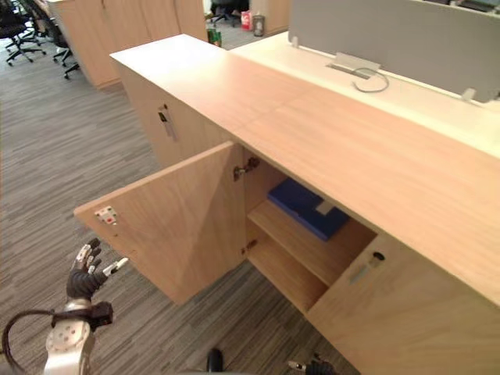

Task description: Walk over to the cabinet, pick up the folder, carry it to the office cabinet, place the folder inside the office cabinet, then close the office cabinet door

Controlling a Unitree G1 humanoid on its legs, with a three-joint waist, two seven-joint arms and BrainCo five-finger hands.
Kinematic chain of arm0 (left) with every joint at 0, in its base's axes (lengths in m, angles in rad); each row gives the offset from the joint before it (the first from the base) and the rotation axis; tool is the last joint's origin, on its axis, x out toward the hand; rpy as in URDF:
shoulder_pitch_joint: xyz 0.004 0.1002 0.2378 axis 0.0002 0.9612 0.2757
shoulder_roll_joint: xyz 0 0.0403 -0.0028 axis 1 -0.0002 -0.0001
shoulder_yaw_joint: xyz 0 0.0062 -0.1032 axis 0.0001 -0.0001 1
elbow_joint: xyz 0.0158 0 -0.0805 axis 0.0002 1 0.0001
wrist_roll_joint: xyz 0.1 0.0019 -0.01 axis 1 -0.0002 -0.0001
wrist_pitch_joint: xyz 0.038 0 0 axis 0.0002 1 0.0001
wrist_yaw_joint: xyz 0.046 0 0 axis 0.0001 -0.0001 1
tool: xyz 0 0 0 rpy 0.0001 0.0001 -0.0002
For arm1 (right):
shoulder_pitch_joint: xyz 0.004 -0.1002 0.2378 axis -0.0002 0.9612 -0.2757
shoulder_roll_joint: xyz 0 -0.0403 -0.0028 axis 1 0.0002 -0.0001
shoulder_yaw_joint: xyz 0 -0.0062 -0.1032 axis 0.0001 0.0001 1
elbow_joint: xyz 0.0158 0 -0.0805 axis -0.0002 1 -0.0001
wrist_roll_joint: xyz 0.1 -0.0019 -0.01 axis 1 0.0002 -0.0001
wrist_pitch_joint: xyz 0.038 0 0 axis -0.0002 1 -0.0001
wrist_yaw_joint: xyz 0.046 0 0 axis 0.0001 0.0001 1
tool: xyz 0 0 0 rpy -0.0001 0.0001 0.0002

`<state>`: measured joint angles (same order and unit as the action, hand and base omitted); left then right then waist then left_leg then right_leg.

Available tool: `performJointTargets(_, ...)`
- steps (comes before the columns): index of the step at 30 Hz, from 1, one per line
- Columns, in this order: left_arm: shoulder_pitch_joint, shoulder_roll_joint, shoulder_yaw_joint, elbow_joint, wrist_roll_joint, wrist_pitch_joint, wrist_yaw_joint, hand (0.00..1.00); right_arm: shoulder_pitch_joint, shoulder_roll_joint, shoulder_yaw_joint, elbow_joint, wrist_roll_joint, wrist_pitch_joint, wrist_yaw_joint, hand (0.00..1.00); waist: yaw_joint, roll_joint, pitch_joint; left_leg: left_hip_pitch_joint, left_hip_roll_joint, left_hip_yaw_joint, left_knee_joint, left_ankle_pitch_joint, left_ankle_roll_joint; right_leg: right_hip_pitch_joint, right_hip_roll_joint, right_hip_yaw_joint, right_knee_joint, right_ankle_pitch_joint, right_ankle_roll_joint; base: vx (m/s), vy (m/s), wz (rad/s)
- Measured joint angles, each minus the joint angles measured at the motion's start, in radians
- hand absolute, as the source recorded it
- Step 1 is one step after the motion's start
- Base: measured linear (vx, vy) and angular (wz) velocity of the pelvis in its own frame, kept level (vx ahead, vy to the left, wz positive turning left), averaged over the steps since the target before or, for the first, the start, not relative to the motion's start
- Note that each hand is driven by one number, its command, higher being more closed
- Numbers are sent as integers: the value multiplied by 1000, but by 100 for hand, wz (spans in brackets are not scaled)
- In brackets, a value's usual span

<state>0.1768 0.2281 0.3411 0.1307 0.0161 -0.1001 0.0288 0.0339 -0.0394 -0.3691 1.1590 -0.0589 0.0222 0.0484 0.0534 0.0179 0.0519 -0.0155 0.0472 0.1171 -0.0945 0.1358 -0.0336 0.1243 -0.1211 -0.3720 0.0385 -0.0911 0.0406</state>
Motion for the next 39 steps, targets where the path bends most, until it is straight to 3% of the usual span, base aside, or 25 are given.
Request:
performJointTargets(8,-241,214,66,346,24,58,44,0,12,0,7,-20,8,2,0,0,-14,-2,-2,18,24,47,0,-8,-19,0,25,55,-26,3,7,-14,-11,-19)
performJointTargets(15,-455,366,83,703,-175,74,73,0,18,5,-12,-17,43,3,-1,0,-14,-15,-1,32,27,90,6,-22,-25,-2,34,99,-34,5,8,68,-6,-15)
performJointTargets(19,-481,375,82,746,-213,76,71,0,23,9,-82,-12,57,6,-1,0,-12,-15,-1,38,28,98,6,-26,-25,-1,33,105,-33,6,8,17,12,-9)
performJointTargets(29,-489,373,68,781,-181,93,58,0,46,11,-153,-14,80,12,0,0,-7,-20,-4,50,19,100,0,-32,-24,2,20,103,-22,6,7,-54,22,-2)
performJointTargets(35,-484,356,-91,647,-162,95,78,0,50,14,-139,-17,81,15,-8,0,14,-37,2,43,2,88,1,-30,-14,2,7,97,-24,5,7,-6,30,8)
performJointTargets(39,-414,415,-258,508,-121,103,50,0,54,12,-108,-17,80,16,-12,0,39,-47,4,32,-15,61,6,-27,-9,3,-9,73,-14,5,8,26,37,24)
